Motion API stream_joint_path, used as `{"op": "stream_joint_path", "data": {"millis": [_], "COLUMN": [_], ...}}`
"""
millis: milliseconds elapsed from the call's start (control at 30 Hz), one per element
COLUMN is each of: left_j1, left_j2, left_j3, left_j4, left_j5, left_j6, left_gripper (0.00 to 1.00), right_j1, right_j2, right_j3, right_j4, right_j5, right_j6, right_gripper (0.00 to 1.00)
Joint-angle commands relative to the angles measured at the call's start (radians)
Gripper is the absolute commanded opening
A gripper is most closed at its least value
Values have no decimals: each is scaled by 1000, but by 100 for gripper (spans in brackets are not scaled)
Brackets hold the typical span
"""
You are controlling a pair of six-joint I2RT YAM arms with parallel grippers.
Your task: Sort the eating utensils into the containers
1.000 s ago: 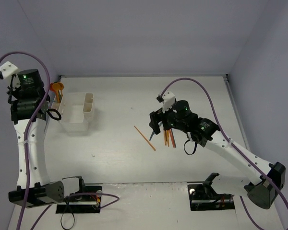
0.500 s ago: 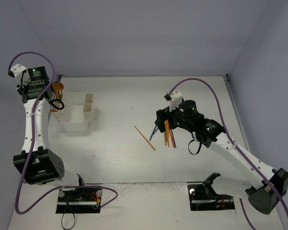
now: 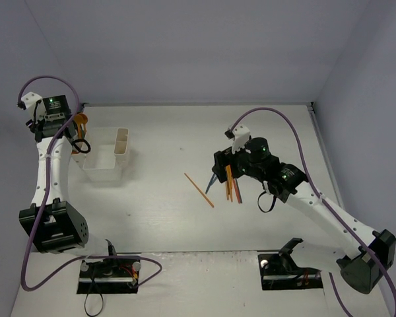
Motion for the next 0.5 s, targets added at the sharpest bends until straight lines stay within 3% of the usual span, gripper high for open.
{"op": "stream_joint_path", "data": {"millis": [0, 267, 300, 367, 467], "left_j1": [7, 4, 4, -20, -107], "left_j2": [-42, -182, -183, -258, -313], "left_j3": [9, 30, 30, 15, -19], "left_j4": [55, 48, 50, 45, 28], "left_j5": [6, 125, 152, 231, 296], "left_j6": [12, 64, 70, 89, 122], "left_gripper": [35, 63, 63, 69, 70], "right_j1": [-7, -24, -26, -35, -38], "right_j2": [18, 101, 102, 185, 276], "right_j3": [17, 40, 43, 55, 79], "right_j4": [47, 24, 24, 7, -8], "right_j5": [4, 170, 186, 211, 211], "right_j6": [35, 184, 208, 282, 356], "right_gripper": [85, 81, 80, 71, 60]}}
